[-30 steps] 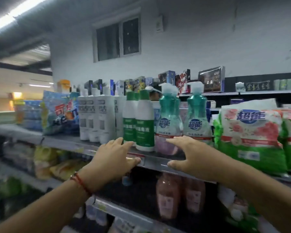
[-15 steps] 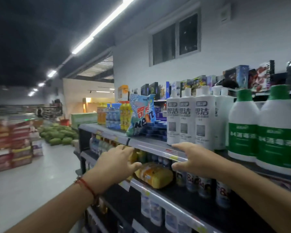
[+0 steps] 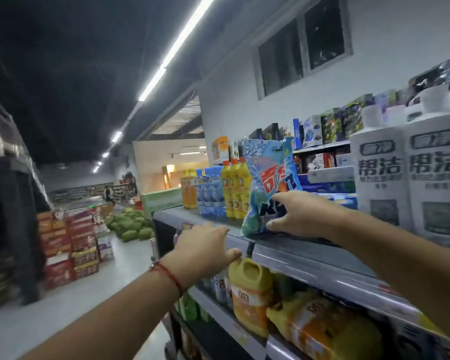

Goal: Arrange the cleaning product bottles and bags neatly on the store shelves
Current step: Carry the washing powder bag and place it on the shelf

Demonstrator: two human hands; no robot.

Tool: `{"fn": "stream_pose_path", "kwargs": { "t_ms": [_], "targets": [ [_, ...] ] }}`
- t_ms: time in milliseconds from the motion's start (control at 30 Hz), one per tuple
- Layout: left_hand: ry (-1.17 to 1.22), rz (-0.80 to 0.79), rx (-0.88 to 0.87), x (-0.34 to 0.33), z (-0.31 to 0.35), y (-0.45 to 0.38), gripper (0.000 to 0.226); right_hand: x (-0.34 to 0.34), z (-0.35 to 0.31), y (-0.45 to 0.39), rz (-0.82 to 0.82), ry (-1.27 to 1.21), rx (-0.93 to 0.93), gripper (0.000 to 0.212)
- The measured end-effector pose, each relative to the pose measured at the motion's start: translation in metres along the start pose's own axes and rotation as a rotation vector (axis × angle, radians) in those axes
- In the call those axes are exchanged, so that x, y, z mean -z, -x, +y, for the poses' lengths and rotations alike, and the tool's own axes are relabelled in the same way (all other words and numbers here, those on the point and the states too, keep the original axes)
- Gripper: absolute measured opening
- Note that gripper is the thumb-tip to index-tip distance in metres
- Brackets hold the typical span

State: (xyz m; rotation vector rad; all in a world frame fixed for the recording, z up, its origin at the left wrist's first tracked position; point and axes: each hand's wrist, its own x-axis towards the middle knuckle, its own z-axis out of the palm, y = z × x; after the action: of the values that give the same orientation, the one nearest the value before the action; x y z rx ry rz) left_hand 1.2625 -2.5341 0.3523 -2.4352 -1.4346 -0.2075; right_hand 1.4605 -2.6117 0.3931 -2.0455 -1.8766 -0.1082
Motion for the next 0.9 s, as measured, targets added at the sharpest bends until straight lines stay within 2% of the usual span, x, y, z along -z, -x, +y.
{"fn": "stream_pose_path", "kwargs": {
  "t_ms": [133,267,333,433,500,700,900],
  "targets": [
    [0.024,0.016,-0.003,-0.016,-0.007,-0.083,0.072,-0.006,-0.001,-0.088,0.096,-0.095,-0.128,0.055],
    [0.172,0.039,-0.043,-0.044,0.002,-0.149,0.08,-0.024,-0.004,-0.148,0.153,-0.128,-0.267,0.067],
    [0.3,0.029,-0.074,-0.057,0.007,-0.176,0.085,-0.035,-0.003,-0.169,0.179,-0.115,-0.326,0.066],
    [0.532,0.007,-0.137,-0.08,0.011,-0.209,0.092,-0.047,0.001,-0.194,0.252,-0.049,-0.378,0.037],
    [0.675,0.053,-0.154,-0.097,0.012,-0.226,0.094,-0.052,0.003,-0.206,0.329,-0.043,-0.389,0.023],
    [1.228,0.148,-0.188,-0.116,0.002,-0.248,0.068,-0.049,-0.018,-0.219,0.538,-0.207,-0.372,0.021],
    [1.586,0.29,-0.353,-0.095,-0.045,-0.237,0.052,-0.033,-0.088,-0.201,0.718,-0.162,-0.278,0.023]
  ]
}}
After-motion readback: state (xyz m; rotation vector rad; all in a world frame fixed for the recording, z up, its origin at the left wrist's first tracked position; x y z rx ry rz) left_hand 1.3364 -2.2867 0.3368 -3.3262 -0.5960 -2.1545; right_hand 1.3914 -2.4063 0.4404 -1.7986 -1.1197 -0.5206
